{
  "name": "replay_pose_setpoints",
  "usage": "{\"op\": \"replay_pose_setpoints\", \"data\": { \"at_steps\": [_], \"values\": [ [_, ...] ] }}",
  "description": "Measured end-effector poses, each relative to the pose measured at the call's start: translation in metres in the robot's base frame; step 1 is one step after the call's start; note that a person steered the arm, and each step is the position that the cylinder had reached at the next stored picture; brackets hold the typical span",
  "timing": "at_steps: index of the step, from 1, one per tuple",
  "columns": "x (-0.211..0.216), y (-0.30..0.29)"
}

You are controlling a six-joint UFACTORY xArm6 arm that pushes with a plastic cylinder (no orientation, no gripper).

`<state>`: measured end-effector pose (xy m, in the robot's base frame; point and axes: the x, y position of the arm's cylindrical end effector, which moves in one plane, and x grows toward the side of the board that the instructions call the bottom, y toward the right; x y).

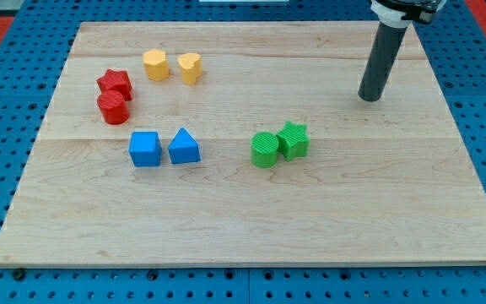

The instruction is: Move your arm to the green star

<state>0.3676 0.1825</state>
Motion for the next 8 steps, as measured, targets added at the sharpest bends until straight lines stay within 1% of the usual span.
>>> {"op": "replay_pose_setpoints", "data": {
  "at_steps": [8],
  "values": [
    [-0.0066, 0.0019]
  ]
}}
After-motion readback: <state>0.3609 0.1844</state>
